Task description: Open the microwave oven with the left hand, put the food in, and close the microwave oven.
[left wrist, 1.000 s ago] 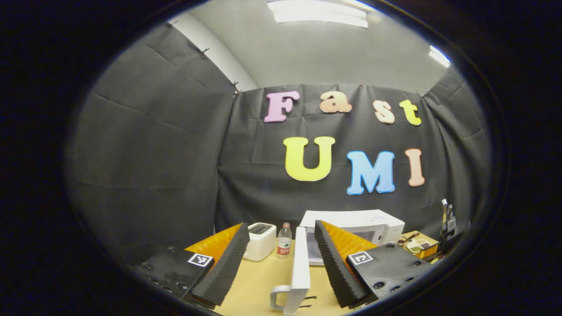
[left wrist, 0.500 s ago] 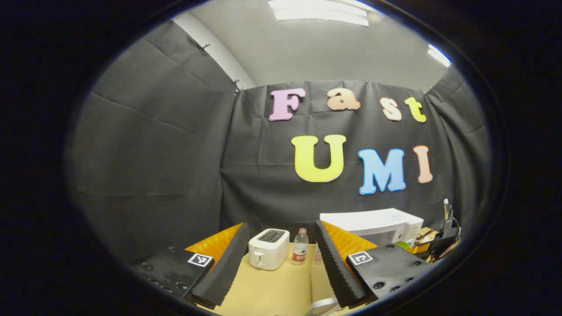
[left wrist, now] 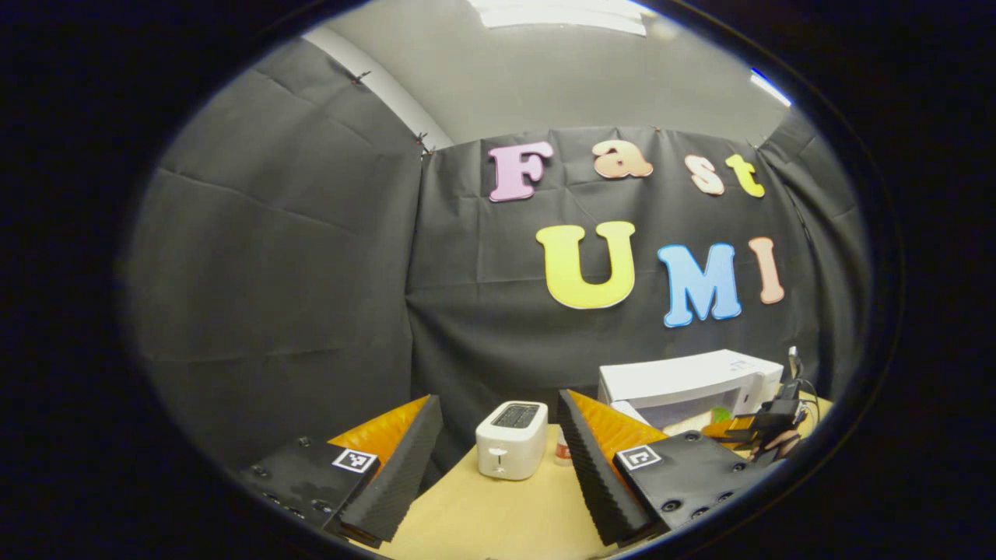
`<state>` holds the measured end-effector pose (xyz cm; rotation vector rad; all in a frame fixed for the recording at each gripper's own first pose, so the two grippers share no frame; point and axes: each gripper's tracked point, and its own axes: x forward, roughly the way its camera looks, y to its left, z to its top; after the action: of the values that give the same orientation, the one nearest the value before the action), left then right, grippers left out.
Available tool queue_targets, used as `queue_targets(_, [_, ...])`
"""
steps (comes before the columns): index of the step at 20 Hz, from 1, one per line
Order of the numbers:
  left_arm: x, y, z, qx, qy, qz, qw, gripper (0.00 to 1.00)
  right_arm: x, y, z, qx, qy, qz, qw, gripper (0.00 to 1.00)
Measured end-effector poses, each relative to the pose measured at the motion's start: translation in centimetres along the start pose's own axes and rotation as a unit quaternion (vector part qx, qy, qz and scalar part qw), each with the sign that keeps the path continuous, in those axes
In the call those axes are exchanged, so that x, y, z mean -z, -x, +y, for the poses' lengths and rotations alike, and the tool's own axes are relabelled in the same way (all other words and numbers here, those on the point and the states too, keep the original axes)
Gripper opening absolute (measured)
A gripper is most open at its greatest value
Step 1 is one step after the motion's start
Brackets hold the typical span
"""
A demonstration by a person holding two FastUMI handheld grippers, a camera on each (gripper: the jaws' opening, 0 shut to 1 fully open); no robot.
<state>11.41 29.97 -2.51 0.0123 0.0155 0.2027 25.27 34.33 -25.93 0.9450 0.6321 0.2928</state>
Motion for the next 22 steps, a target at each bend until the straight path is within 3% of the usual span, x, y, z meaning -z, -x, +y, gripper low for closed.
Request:
queue_targets(10, [3.8, 0.2, 2.1, -0.019, -0.040, 0.046, 0.998, 0.95, -1.5, -7.7, -1.6, 0.023, -0.018, -0.057, 0.998, 0.35])
queue_targets(14, [4.0, -0.1, 1.8, -0.016, -0.041, 0.047, 0.998, 0.95, -2.0, -8.8, -3.0, 0.059, -0.001, -0.066, 0.996, 0.35])
queue_targets(19, [4.3, -0.1, 1.8, -0.016, -0.036, 0.043, 0.998, 0.95, -2.9, -8.2, -5.2, 0.127, 0.066, -0.067, 0.987, 0.62])
queue_targets(21, [4.6, -0.2, 2.0, -0.019, -0.033, 0.045, 0.998, 0.95, -3.0, -7.5, -6.4, 0.159, 0.100, -0.063, 0.980, 0.78])
queue_targets(22, [4.9, -0.1, 2.1, -0.020, -0.029, 0.045, 0.998, 0.96, -3.3, -7.3, -6.8, 0.170, 0.116, -0.066, 0.976, 0.79])
